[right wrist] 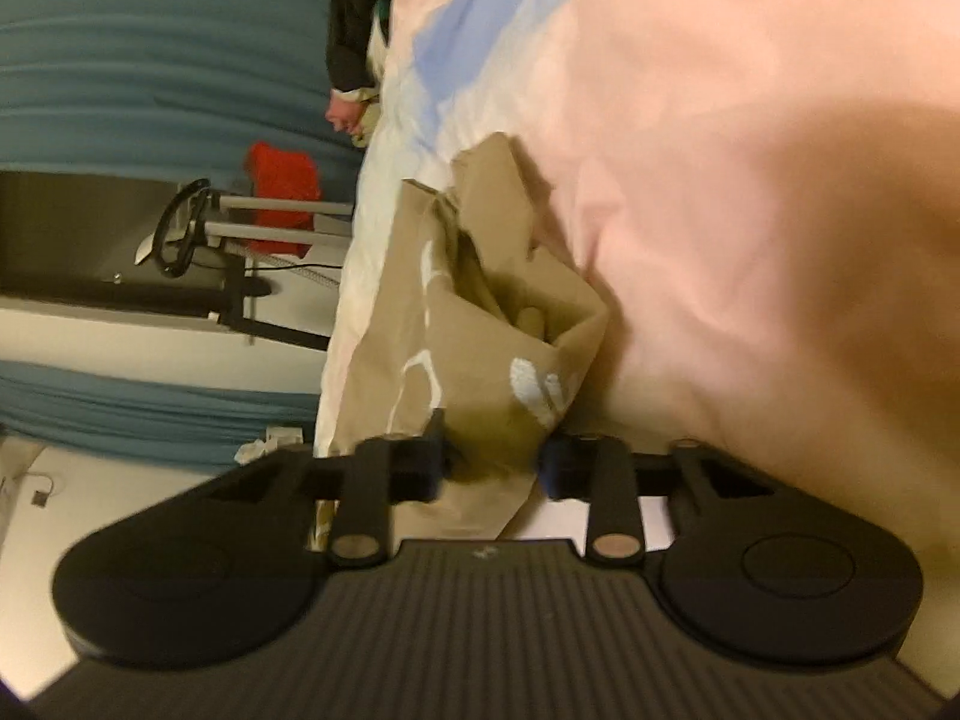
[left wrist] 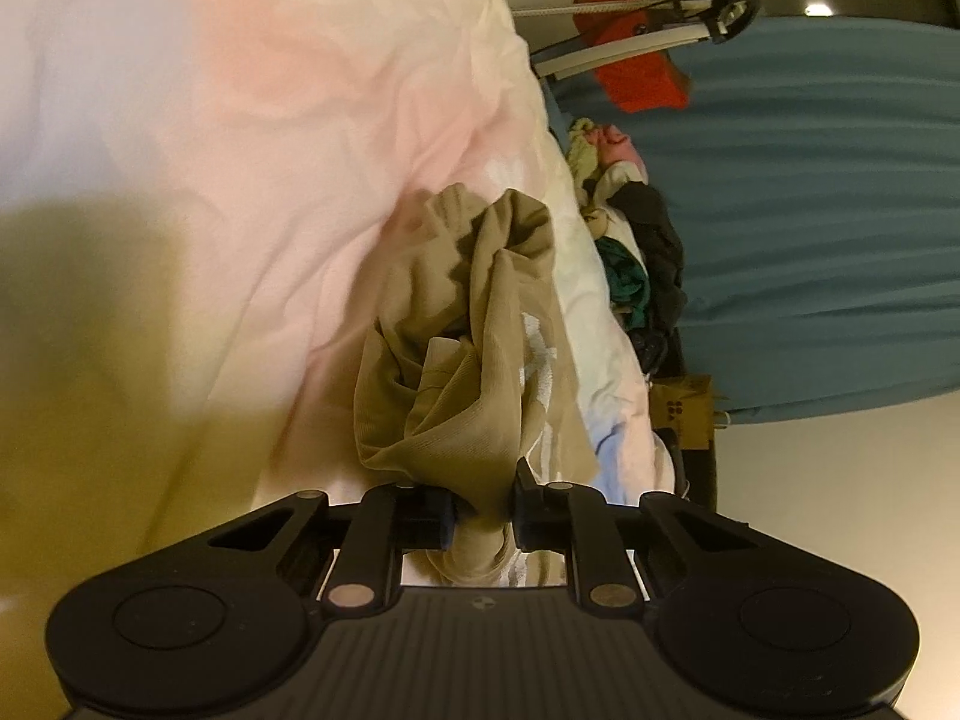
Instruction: Fold clothes
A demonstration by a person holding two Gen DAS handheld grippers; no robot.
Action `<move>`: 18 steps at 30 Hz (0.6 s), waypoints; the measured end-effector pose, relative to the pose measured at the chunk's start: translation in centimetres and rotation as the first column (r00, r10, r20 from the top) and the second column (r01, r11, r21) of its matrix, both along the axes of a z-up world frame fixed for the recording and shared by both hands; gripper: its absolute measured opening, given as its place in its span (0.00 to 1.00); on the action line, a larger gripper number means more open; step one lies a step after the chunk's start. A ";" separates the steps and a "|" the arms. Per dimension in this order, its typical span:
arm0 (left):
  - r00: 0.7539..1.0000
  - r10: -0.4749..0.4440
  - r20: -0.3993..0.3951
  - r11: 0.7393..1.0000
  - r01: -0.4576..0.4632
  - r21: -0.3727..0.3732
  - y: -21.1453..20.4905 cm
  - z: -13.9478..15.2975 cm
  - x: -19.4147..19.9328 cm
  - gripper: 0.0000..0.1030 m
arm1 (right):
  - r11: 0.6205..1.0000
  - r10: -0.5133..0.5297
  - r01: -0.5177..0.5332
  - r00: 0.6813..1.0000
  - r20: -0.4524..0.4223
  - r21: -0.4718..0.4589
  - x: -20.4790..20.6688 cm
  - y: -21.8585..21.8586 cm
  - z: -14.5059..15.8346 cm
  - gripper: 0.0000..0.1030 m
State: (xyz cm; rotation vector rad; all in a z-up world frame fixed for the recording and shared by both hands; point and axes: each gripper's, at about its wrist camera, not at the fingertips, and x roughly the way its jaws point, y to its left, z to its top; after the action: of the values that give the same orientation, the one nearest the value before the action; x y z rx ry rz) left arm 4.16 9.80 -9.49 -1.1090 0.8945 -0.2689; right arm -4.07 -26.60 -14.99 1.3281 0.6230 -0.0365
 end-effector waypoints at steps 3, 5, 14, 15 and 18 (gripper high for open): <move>0.999 -0.020 0.034 0.999 0.019 0.030 0.2 1.4 -1.3 0.17 | 0.998 0.015 -0.013 0.999 0.036 -0.067 -0.5 0.6 2.3 0.21; 0.998 -0.040 0.057 0.999 0.038 0.037 0.1 2.9 -2.5 0.17 | 0.991 0.033 -0.022 0.996 0.082 -0.131 -1.5 0.8 4.6 0.21; 0.978 -0.197 0.064 0.980 0.196 0.034 -3.0 8.5 -5.7 0.17 | 0.988 -0.013 0.043 0.981 0.192 -0.152 -9.0 -3.2 10.3 0.20; 0.972 -0.228 0.048 0.973 0.226 0.044 -4.0 9.0 -5.2 0.18 | 0.988 -0.028 0.056 0.982 0.186 -0.146 -9.4 -4.0 10.6 0.20; 0.951 -0.308 0.010 0.948 0.306 0.085 -8.0 10.5 -3.1 0.18 | 0.986 -0.080 0.100 0.985 0.153 -0.131 -9.3 -6.9 11.6 0.20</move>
State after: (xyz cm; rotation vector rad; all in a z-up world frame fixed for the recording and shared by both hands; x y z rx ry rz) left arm 1.10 1.82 1.01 -0.8860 1.0490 -0.4967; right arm -13.39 -33.52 -3.40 1.2119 0.4271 -0.0537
